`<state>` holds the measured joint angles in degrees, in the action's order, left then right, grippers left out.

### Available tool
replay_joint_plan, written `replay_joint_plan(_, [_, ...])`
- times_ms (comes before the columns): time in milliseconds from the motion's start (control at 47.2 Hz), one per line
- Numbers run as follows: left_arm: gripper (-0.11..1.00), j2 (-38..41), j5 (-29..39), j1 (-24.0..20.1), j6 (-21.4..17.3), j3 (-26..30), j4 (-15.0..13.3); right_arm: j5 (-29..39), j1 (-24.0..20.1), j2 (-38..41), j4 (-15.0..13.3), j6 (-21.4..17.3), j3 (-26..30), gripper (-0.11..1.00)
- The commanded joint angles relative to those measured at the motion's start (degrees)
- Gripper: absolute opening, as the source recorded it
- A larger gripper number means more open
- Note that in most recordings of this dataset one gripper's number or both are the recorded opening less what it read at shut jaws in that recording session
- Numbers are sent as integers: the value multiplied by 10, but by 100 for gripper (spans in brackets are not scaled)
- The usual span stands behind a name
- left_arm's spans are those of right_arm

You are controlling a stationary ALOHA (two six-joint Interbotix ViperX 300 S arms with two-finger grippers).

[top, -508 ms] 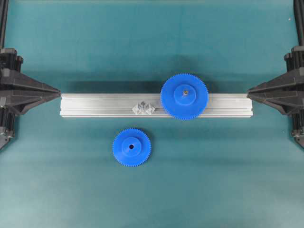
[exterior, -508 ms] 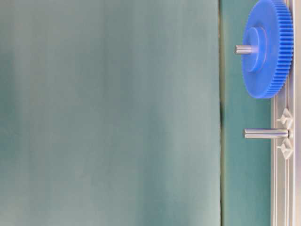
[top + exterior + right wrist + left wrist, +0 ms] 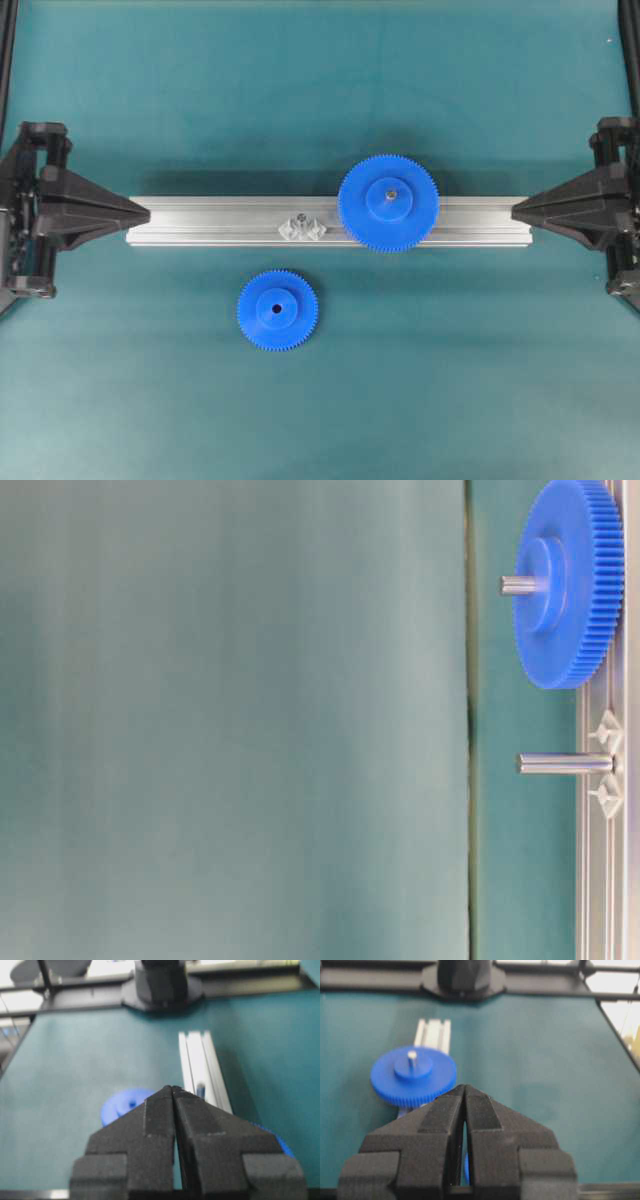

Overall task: Find the location of the shaft and insert the small gear.
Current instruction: 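Move the left gripper toward the small blue gear on the table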

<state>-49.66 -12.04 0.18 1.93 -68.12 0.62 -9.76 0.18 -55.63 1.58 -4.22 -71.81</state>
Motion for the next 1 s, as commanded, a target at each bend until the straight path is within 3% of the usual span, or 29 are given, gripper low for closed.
replay_joint_plan(0, [0,4,23,2,1,23,2,19,1,3,1,-4,9,2])
replay_joint_plan(297, [0,19,113,13,1,51,2,90,4,5,1,-5,6,2])
replay_joint_plan(636, [0,110,124,34,4,80,2,131,23,6,1,-5,2,2])
replay_joint_plan(975, [0,155,178,34,4,109,2,178,24,6,0,-6,-1,2])
